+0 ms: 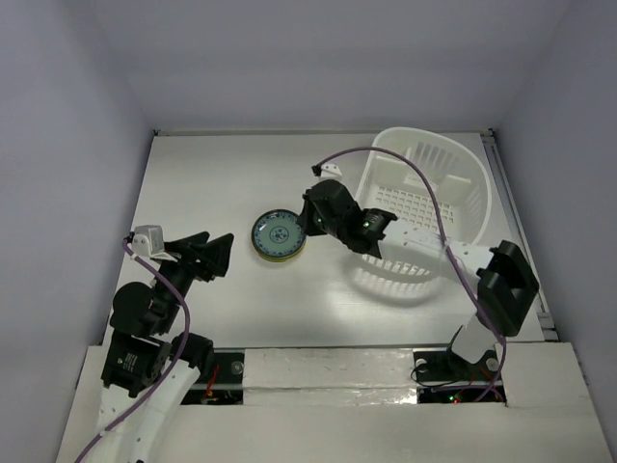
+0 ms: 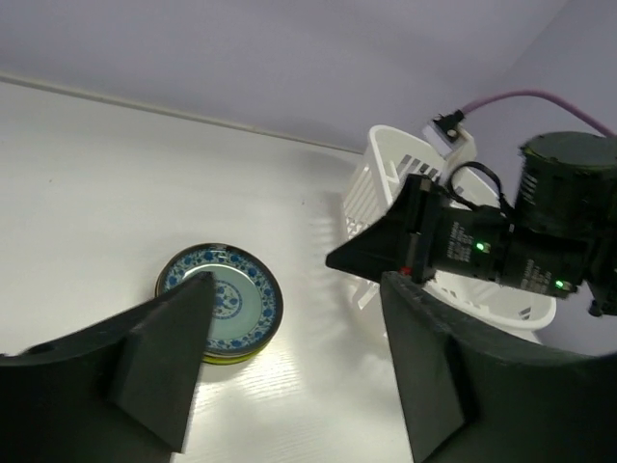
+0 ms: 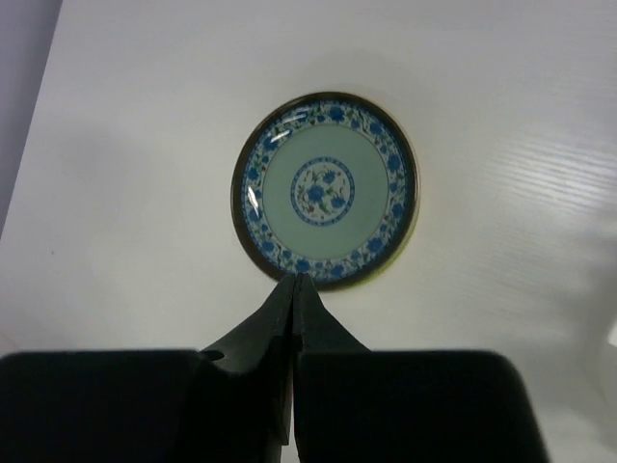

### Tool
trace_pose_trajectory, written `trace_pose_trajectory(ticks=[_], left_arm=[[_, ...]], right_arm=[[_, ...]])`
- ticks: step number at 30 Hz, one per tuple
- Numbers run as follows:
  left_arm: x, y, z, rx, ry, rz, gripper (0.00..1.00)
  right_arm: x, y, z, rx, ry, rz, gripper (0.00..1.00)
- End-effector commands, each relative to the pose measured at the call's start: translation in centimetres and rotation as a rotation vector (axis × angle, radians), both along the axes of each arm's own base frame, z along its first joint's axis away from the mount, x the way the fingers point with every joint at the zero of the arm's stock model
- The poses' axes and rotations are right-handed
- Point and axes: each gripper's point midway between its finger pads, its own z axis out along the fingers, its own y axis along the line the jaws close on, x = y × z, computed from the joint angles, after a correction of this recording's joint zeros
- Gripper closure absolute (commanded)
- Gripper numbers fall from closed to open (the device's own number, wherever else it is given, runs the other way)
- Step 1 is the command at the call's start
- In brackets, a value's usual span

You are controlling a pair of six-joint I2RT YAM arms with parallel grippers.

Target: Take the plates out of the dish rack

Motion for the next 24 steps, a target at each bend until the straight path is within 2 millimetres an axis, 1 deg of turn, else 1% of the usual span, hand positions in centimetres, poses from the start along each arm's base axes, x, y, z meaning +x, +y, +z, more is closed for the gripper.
trace_pose_trajectory(ticks=[1,2,3,4,5,6,7,8,9,10,11,13,14,15,16,17,18,20,21,24], left_arm=[[-0.1,-0.2,1.0,-0.006,-0.038,-0.011,0.32],[-0.3,-0.1,1.3,-0.007,-0.049,-0.011,0.3],[-0.4,0.0,1.4,-0.009,-0.057,-0.011,0.27],[-0.5,0.0,1.5,-0.011,-0.061,-0.01,0.23],[-0.6,0.1,1.7,-0.014,-0.068,-0.006,0.21],[-0.6,0.1,1.7,-0.014,-0.068,-0.006,0.19],[-0.7,0.1,1.7,-0.013,-0.07,-0.006,0.18],[-0.7,0.2,1.8,-0.014,-0.073,-0.003,0.17],[-0.7,0.2,1.7,-0.014,-0.072,-0.003,0.16],[-0.7,0.2,1.7,-0.013,-0.07,-0.002,0.14],[-0.6,0.1,1.6,-0.011,-0.066,-0.005,0.13],[-0.6,0.1,1.7,-0.004,-0.07,-0.008,0.11],[-0.6,0.0,1.7,-0.004,-0.072,-0.011,0.1],[-0.5,0.1,1.7,-0.003,-0.071,-0.008,0.09],[-0.5,0.0,1.7,-0.003,-0.071,-0.01,0.09],[-0.5,0.1,1.7,-0.003,-0.072,-0.008,0.09],[-0.5,0.1,1.8,-0.006,-0.073,-0.004,0.09],[-0.5,0.2,1.9,-0.005,-0.074,-0.001,0.08],[-0.5,0.3,1.9,-0.004,-0.075,0.003,0.08],[-0.4,0.2,1.8,0.002,-0.072,0.003,0.08]], right_arm=[[-1.5,-1.8,7.4,0.111,-0.169,-0.013,1.0],[-1.5,-2.7,8.9,0.135,-0.214,-0.034,1.0],[-2.2,-3.3,10.1,0.161,-0.243,-0.034,1.0],[-3.2,-5.3,11.7,0.201,-0.281,-0.053,1.0],[-3.7,-6.3,12.9,0.24,-0.311,-0.07,1.0],[-4.7,-8.7,14.2,0.28,-0.35,-0.104,0.9],[-5.5,-9.8,14.8,0.307,-0.367,-0.106,0.77],[-5.8,-11.2,16.2,0.35,-0.415,-0.138,0.61],[-6.4,-12.6,16.7,0.369,-0.443,-0.161,0.51],[-7.0,-13.9,17.0,0.385,-0.464,-0.175,0.29],[-7.9,-16.9,17.3,0.403,-0.494,-0.236,0.17],[-8.7,-19.5,17.3,0.421,-0.508,-0.297,0.01],[-9.4,-21.9,17.3,0.427,-0.514,-0.356,0.0],[-9.6,-22.8,16.0,0.411,-0.506,-0.38,0.0],[-9.6,-23.8,15.4,0.404,-0.506,-0.421,0.0],[-10.1,-24.8,15.2,0.424,-0.511,-0.433,0.0],[-10.1,-24.7,13.8,0.406,-0.501,-0.431,0.0],[-10.3,-24.6,13.0,0.429,-0.488,-0.423,0.0],[-10.3,-24.4,12.2,0.426,-0.479,-0.417,0.0],[-10.3,-23.7,11.8,0.434,-0.467,-0.396,0.0]])
